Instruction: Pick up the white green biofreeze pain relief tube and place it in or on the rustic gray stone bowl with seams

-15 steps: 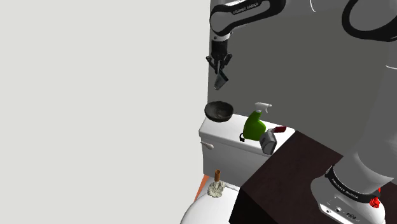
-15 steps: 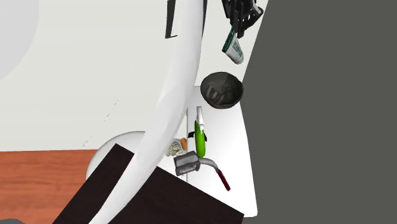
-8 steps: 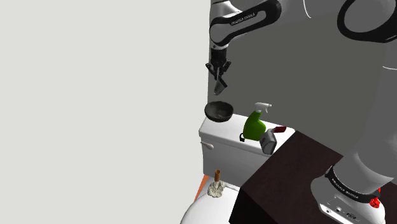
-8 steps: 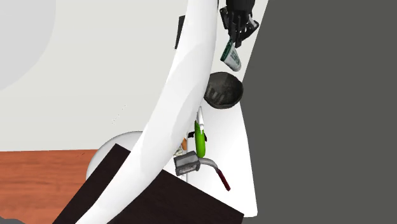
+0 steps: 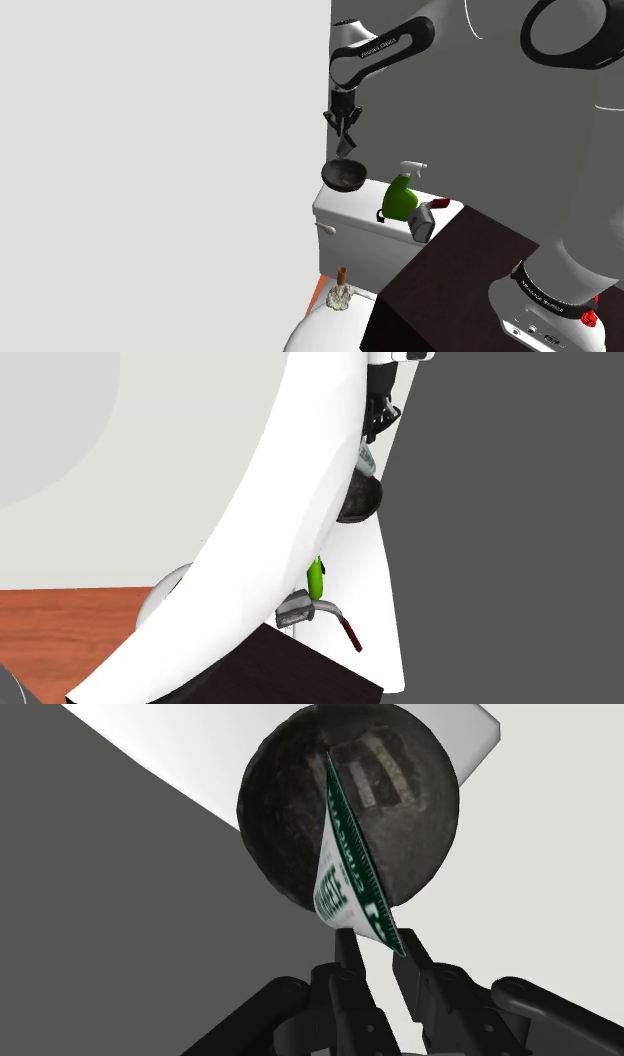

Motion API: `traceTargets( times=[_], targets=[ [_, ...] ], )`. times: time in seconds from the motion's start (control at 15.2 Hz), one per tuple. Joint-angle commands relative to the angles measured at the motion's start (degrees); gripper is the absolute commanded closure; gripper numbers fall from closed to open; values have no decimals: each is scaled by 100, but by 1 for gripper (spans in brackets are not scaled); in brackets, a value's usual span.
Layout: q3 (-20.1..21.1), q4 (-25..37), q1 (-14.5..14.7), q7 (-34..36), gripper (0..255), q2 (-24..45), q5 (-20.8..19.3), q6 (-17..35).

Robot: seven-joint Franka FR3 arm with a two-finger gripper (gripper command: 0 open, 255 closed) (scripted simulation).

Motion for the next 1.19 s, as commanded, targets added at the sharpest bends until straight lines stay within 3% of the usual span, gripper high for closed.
traceTargets(
  times=[0.0, 0.73, 0.79, 1.12],
  targets=[
    [-5, -57, 8, 24, 255, 69, -18, 129],
    [-18, -158, 13, 54, 255, 183, -47, 342],
    [-18, -159, 13, 55, 0, 183, -47, 342],
    [-18, -160, 13, 55, 0, 182, -47, 343]
  ],
)
